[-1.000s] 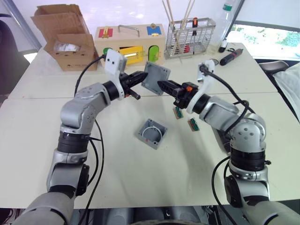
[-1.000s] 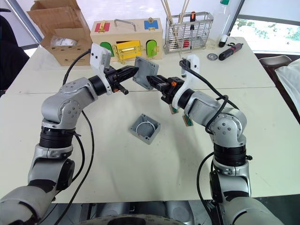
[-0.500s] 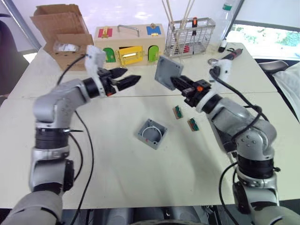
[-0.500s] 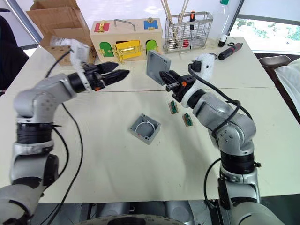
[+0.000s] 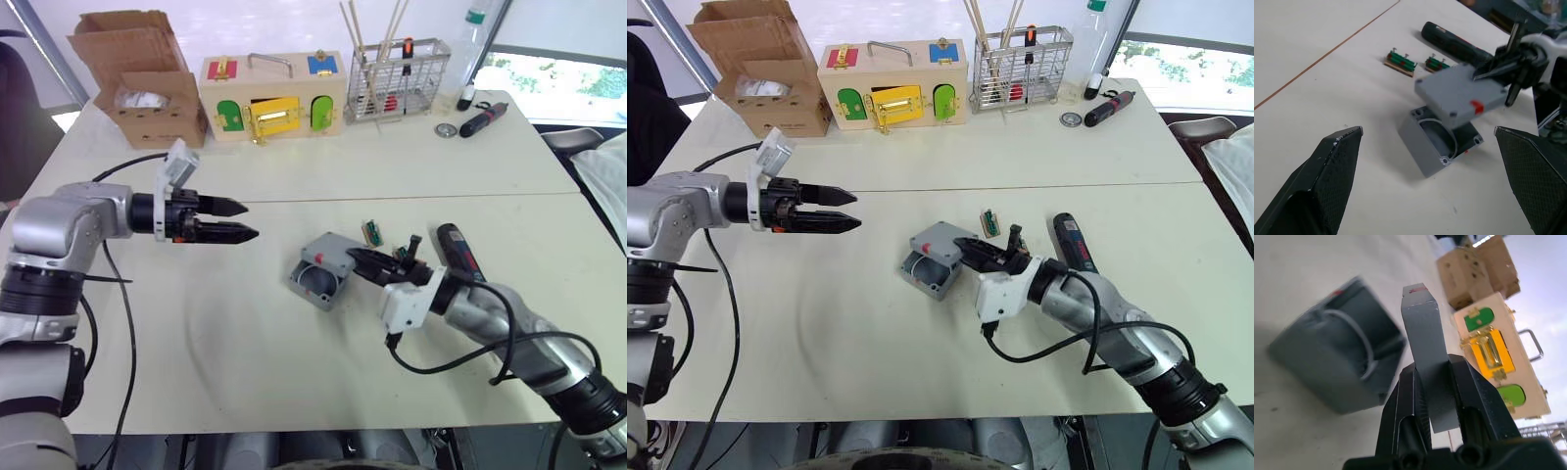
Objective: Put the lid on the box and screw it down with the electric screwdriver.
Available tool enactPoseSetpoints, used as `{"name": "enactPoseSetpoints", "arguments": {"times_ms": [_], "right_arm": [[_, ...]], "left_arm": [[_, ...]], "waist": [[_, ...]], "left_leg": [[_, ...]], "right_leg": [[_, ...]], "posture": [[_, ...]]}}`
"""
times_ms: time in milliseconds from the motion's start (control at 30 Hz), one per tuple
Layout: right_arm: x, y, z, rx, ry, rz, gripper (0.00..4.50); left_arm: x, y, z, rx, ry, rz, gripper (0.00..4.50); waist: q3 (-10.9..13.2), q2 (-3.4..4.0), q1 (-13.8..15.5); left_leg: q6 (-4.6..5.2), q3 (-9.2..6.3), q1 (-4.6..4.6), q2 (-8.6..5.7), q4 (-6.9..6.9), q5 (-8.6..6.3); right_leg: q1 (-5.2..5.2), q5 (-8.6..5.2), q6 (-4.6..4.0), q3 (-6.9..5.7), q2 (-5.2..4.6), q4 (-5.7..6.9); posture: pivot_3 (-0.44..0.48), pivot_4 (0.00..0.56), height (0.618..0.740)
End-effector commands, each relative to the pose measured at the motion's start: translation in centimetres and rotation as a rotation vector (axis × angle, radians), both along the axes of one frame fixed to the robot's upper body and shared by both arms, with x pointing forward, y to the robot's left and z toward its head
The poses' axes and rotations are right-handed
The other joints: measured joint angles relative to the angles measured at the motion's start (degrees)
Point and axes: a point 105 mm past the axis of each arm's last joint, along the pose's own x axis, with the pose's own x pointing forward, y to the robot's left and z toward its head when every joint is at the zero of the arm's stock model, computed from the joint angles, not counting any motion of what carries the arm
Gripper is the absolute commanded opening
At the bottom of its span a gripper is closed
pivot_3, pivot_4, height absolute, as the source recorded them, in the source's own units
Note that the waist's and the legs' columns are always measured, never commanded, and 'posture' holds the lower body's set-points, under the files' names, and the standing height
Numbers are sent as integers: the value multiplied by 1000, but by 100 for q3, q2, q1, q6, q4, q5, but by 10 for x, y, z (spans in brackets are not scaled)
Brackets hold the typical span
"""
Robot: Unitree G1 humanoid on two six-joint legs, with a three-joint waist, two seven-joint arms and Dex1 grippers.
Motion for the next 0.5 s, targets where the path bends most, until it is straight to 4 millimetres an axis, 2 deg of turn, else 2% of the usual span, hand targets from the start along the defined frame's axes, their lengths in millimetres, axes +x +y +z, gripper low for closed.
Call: {"name": "enactPoseSetpoints", "arguments": {"times_ms": [33, 333, 500], "right_arm": [[-4, 4, 4, -5, -81, 33, 189], [4, 7, 8, -29, -204, 43, 189], [2, 12, 1, -56, -248, 91, 189]], "left_arm": [[-2, -4, 1, 20, -31, -30, 4445], [-3, -17, -9, 27, -37, -59, 4445], [-4, -21, -11, 18, -30, -63, 4445]], "waist": [[0, 0, -6], [0, 0, 3], [0, 0, -3]], "left_leg": [[0, 0, 0, 1, 0, 0], [-1, 1, 2, 2, 1, 0], [-1, 0, 2, 2, 1, 0]], "right_leg": [[0, 0, 0, 1, 1, 0], [1, 0, 0, 2, 0, 3], [0, 0, 0, 2, 1, 3]], "posture": [[0, 150, 740], [0, 150, 740], [0, 150, 740]]}}
